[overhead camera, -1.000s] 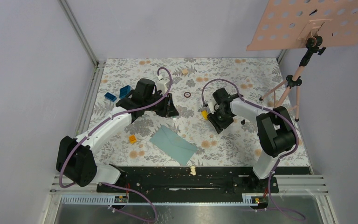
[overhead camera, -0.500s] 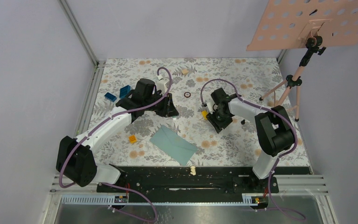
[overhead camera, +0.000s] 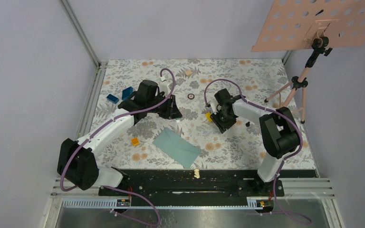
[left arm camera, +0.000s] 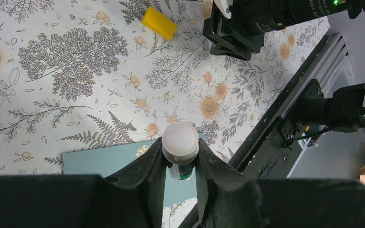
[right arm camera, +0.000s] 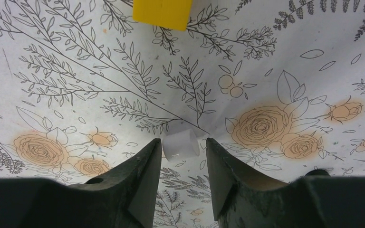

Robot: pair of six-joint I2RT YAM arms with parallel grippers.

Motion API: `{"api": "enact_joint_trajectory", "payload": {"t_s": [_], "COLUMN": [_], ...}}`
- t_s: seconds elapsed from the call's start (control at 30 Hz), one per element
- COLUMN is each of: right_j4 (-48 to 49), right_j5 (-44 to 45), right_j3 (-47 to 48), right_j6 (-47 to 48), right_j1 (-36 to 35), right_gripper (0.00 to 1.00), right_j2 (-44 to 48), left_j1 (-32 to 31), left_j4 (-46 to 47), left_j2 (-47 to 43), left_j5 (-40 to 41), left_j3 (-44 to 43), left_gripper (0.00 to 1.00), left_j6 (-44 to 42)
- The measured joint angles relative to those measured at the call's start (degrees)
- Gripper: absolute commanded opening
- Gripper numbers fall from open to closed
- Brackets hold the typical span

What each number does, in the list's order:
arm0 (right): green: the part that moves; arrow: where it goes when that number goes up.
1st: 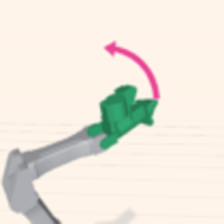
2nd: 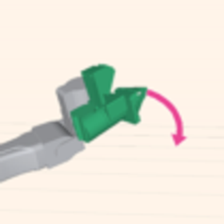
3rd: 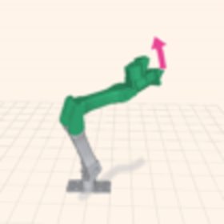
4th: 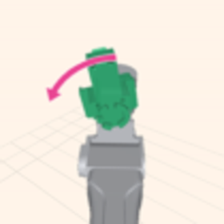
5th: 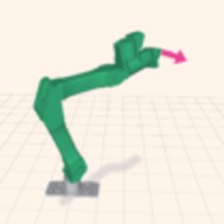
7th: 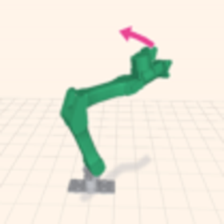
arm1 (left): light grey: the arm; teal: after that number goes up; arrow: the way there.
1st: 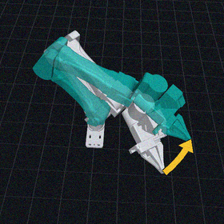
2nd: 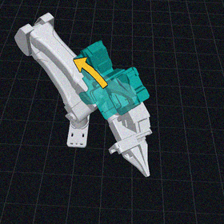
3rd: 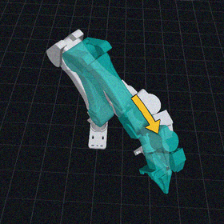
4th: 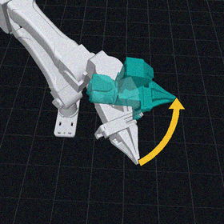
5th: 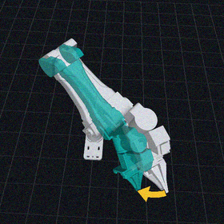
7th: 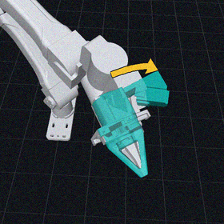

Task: Place the letter into the envelope and seal it
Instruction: Adjust the solid glue cap at the center of the board.

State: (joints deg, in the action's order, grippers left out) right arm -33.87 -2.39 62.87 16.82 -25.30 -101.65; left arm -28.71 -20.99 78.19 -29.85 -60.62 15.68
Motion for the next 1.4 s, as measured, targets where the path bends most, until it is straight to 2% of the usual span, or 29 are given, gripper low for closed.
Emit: {"api": "enact_joint_trajectory", "payload": {"t_s": [0.13, 0.37, 0.5, 0.63, 0.67, 0.7, 0.77, 0.97, 1.1, 1.23, 1.4], "right_j4": [0.31, 0.2, -0.68, -0.85, -0.46, 0.0, 0.81, 3.04, 7.72, 10.45, 11.13], "right_j5": [0.11, 0.44, 2.38, 3.5, 3.34, 3.23, 3.02, 1.2, 1.68, 4.17, 6.56], "right_j3": [0.02, 0.83, 2.56, 6.03, 6.49, 6.62, 6.69, 6.34, 1.42, -6.43, -9.92], "right_j6": [-0.15, -1.6, -7.48, -19.47, -22.93, -25.7, -32.54, -47.93, -57.2, -67.45, -79.14], "right_j1": [0.0, 0.0, -0.09, -0.11, -0.11, -0.11, -0.11, -0.11, -0.13, -0.15, -0.17], "right_gripper": [0.31, 0.29, 0.29, 0.29, 0.35, 0.36, 0.26, 0.19, 0.18, 0.21, 0.23], "right_j2": [-0.04, -0.52, -0.5, -0.28, -0.04, 0.2, 0.48, 0.48, 2.49, 8.35, 13.62], "left_j1": [0.09, 0.22, 0.31, 0.33, 0.33, 0.35, 0.42, 0.85, 1.05, 1.09, 1.16], "left_j4": [0.0, -0.07, -0.17, -0.37, -0.39, -0.39, -0.39, -0.5, -0.81, -0.83, -0.83], "left_j2": [0.0, 0.0, 0.0, 0.0, 0.0, 0.0, -0.02, -0.48, -0.98, -1.01, -1.01], "left_j5": [-0.22, -0.35, -0.35, -0.35, -0.35, -0.35, -0.35, -0.31, -0.31, -0.33, -0.33], "left_j3": [0.0, 0.0, 0.0, 0.0, 0.0, 0.0, 0.02, 0.76, 1.2, 1.2, 1.2], "left_gripper": [0.0, 0.0, 0.0, 0.0, 0.0, 0.0, 0.0, 0.0, 0.0, 0.0, 0.0], "left_j6": [-0.02, -0.02, -0.02, -0.02, -0.02, -0.02, -0.02, -0.15, -0.24, -0.24, -0.22]}}
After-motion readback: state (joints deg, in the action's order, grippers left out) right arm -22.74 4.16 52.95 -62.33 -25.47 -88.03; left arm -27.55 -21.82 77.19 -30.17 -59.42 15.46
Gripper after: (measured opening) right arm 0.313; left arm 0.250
